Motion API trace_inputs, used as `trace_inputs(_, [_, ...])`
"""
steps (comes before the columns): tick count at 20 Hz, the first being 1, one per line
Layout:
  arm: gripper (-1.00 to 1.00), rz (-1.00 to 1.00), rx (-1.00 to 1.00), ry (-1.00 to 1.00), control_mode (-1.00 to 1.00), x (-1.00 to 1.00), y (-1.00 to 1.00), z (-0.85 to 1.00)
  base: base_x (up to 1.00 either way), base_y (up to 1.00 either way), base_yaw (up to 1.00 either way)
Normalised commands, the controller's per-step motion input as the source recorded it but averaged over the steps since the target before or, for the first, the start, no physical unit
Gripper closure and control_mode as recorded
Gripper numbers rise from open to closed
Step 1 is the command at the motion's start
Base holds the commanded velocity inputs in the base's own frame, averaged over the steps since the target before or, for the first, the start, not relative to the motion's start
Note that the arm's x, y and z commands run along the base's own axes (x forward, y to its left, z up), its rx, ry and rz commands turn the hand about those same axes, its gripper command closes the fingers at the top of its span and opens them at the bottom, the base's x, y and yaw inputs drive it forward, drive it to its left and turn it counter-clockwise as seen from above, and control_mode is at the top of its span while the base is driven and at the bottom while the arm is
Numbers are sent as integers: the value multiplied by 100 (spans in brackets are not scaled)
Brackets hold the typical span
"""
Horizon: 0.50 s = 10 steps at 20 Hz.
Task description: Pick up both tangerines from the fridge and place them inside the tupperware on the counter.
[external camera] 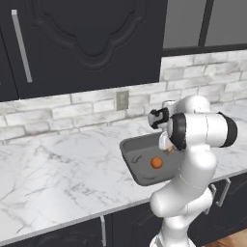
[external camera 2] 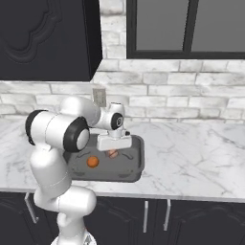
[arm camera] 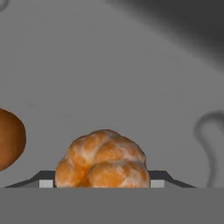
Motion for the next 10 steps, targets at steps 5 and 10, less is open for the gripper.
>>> trace_inputs(5, [-100,0,0,0,-100,12,0,-50,0,0,0])
trace_inputs(10, [-100,0,0,-6,-100,0,0,-26,0,0,0])
